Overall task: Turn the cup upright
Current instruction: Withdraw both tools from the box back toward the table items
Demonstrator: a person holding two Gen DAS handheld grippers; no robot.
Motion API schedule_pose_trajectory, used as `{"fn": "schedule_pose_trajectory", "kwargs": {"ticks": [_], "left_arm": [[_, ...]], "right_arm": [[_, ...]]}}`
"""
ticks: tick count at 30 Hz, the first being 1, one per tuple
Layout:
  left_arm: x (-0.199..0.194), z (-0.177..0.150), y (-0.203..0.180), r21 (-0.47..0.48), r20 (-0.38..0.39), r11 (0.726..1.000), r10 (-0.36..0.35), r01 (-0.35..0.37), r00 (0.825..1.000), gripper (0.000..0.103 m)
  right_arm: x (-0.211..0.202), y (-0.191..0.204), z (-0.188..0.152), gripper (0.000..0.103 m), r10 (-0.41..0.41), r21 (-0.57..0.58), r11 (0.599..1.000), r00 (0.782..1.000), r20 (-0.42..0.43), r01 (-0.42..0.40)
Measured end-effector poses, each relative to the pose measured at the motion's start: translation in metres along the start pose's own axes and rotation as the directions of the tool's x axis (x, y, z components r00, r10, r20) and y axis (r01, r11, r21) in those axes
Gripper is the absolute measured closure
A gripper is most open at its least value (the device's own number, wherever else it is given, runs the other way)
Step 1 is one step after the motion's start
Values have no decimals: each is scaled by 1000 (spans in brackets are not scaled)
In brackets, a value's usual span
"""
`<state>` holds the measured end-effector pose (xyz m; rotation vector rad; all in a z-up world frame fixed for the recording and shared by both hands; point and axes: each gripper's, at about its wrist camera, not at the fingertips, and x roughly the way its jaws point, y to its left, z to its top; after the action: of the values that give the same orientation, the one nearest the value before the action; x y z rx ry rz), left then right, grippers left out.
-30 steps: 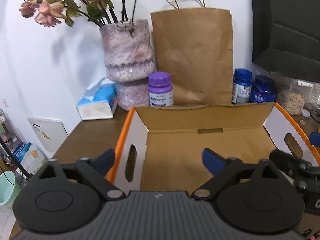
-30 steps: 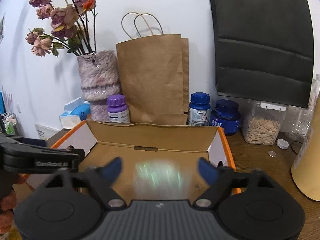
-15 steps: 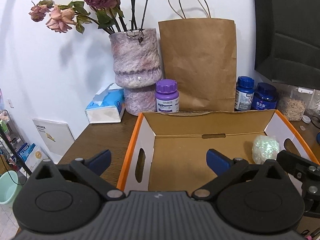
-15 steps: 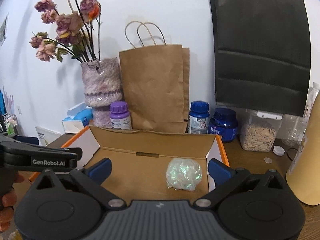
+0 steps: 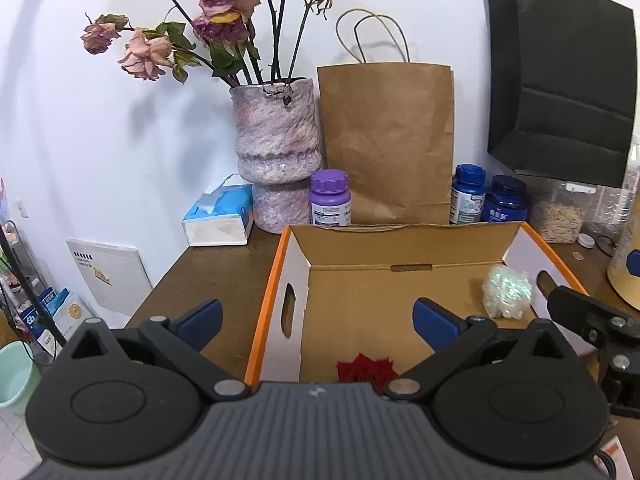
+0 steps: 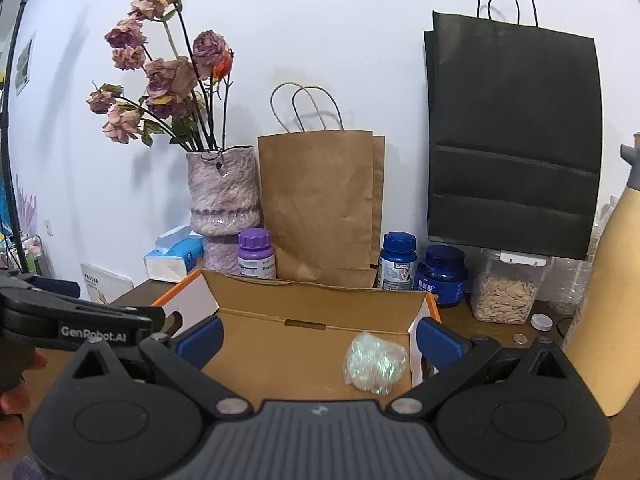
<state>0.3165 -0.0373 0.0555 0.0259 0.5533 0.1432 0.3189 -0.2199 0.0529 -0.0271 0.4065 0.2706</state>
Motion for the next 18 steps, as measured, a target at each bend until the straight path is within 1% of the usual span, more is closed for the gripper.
{"fn": "schedule_pose_trajectory", "kwargs": {"ticks": [10, 18], "left_arm": [[-40, -22, 5, -9, 8, 999, -30, 30, 1000, 0], [-68, -45, 15, -4, 34, 999, -49, 49, 998, 0]], "right_arm": [[-41, 3, -12, 0, -10, 3, 1000, 1000, 19, 10], [-68, 11, -23, 0, -9, 3, 1000, 1000, 20, 9]]}}
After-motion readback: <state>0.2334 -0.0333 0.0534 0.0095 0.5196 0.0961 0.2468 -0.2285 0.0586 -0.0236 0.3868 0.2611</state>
